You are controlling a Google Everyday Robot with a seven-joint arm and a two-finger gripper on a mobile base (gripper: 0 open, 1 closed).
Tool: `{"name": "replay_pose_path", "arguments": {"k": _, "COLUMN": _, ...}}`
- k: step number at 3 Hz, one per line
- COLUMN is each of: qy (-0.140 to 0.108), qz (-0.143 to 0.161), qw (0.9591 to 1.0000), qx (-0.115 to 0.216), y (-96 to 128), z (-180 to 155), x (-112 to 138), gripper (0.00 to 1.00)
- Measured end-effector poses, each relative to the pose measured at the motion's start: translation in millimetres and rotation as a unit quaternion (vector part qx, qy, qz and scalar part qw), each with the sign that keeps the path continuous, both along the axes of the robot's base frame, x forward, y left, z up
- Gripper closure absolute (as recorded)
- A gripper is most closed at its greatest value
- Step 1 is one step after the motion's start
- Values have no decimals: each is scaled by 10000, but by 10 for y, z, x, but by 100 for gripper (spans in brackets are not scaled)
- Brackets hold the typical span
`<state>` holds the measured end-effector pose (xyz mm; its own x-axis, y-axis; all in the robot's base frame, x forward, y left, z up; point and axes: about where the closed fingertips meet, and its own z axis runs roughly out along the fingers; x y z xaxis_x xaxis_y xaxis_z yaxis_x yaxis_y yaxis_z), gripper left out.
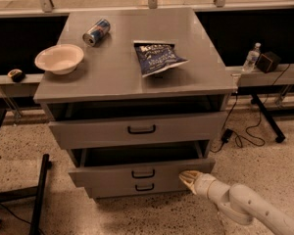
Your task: Close middle drawer
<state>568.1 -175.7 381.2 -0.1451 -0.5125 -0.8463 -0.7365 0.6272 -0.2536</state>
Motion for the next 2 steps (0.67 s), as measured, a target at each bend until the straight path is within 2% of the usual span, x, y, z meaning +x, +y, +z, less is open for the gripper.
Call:
{"name": "replay_pose_path", "arguments": {"k": 1, "qy": 110, "qz": 79, "qw": 9998, "qx": 112, "y": -57, "z": -21, "x": 237, "gripper": 100}}
{"name": "replay_pose_path", "arguments": {"k": 2, "qy": 71, "qz": 112, "qw": 9994, "qx": 329, "y": -134, "z": 32, "x": 370, "gripper": 100}}
